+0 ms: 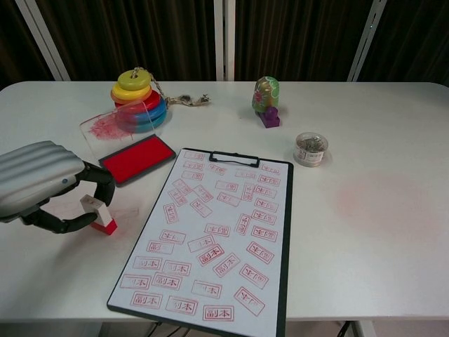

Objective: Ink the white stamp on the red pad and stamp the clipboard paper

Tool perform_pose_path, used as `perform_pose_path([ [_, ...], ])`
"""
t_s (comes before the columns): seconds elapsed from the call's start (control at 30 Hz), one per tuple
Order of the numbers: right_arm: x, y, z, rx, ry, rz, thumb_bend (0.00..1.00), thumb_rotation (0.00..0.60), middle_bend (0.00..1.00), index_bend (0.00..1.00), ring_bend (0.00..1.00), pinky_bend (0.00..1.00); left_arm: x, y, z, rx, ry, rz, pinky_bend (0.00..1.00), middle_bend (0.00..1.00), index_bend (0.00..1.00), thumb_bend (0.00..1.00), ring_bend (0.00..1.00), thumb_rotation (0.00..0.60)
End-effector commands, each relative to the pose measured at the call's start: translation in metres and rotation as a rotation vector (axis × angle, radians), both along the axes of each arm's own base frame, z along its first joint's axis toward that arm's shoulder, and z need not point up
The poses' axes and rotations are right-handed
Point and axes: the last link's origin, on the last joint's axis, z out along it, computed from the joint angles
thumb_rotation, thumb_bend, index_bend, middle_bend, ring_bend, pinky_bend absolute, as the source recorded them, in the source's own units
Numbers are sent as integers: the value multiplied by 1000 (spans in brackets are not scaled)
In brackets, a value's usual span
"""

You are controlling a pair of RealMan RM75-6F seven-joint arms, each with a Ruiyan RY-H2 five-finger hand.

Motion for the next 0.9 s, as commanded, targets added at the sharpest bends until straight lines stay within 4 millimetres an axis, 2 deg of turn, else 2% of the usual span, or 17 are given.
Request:
perform_pose_path([
  [0.03,-1,0,1,-3,0,-2,226,600,0,0,0,0,-1,1,0,3,-1,6,1000,526,534,368,940,600],
  [0.33,0,0,2,-9,-3,8,226,600,0,0,0,0,2,6,5,27,-46,11,1000,589,599,369,965,600],
  [0.57,0,0,3,-18,-2,16,228,600,0,0,0,0,13,18,20,76,-149,1,1000,622,627,370,990,600],
  [0.73,2,0,0,-10,0,21,230,600,0,0,0,0,32,42,25,85,-254,-1,1000,642,645,369,1000,600],
  [0.9,4,0,-1,-8,2,23,230,600,0,0,0,0,48,72,18,71,-311,25,1000,642,646,371,1000,600],
])
